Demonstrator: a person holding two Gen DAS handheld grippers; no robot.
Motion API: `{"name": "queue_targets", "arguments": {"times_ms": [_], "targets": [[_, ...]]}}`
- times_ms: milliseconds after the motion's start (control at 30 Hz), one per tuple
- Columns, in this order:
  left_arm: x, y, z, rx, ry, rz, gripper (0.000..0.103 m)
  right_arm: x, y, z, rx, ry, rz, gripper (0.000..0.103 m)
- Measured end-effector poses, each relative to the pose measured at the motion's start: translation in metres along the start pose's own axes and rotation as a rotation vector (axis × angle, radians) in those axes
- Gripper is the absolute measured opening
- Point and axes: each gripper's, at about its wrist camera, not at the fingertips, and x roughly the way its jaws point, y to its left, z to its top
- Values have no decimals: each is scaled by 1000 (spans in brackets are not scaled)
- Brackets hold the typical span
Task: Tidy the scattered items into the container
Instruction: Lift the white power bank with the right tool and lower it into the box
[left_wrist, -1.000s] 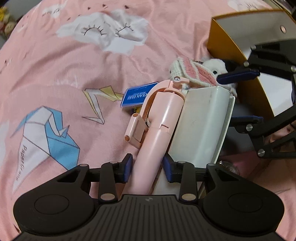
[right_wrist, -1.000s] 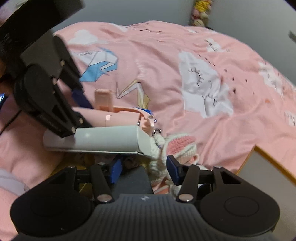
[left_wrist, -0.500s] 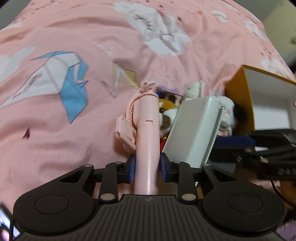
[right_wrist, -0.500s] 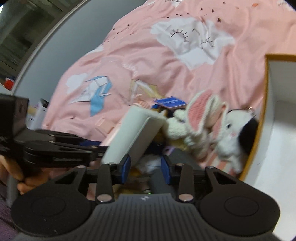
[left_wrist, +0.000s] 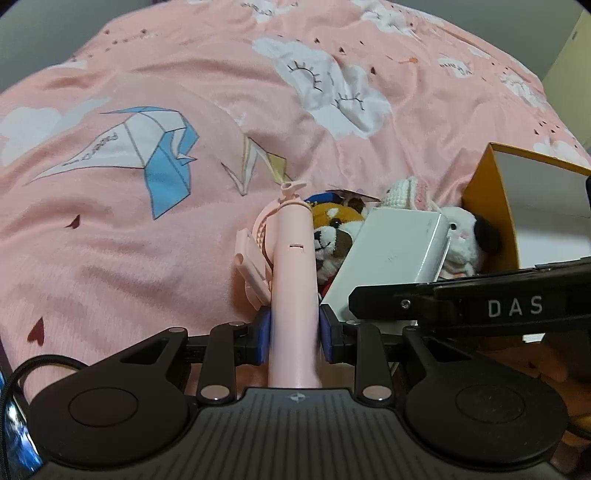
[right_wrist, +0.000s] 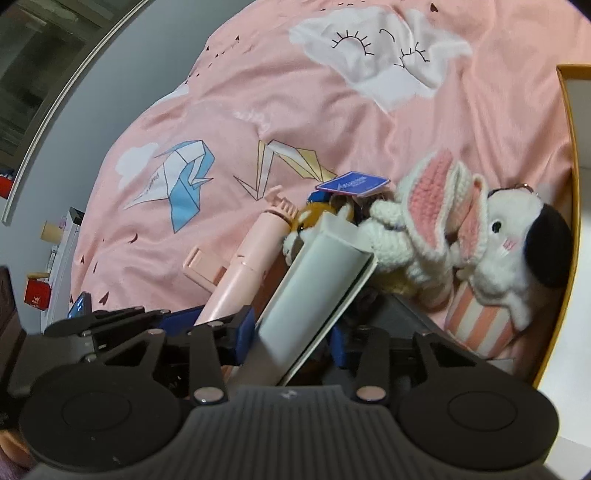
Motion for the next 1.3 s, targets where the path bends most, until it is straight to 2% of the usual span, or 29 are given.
{"name": "queue_targets", "arguments": {"times_ms": [200,333,567,767,1000,1167,1300], "targets": [[-9,-9,-11,-18,-80,62,31,-15,7,-3,-51,-35,7,42],[-17,-10,-14,-33,-117,58,31,-34,12,-6,-94,-82,8,39],[-27,-15,-15,-64,-168,16,31,-75,20,-5,-172,-181,-1,34],[-44,-28,-11,-65,-227,-35,31,-102,15,-5,-176,-223,-7,32],[-58,-50,-4,-42,-285,-99,31,-144,5,-6,-144,-265,36,32],[-62,-71,-1,-2,-309,-134,31,-181,-7,-6,-151,-322,-11,32],[-58,-88,2,35,-311,-157,31,-206,-31,-5,-129,-358,-118,32]]}}
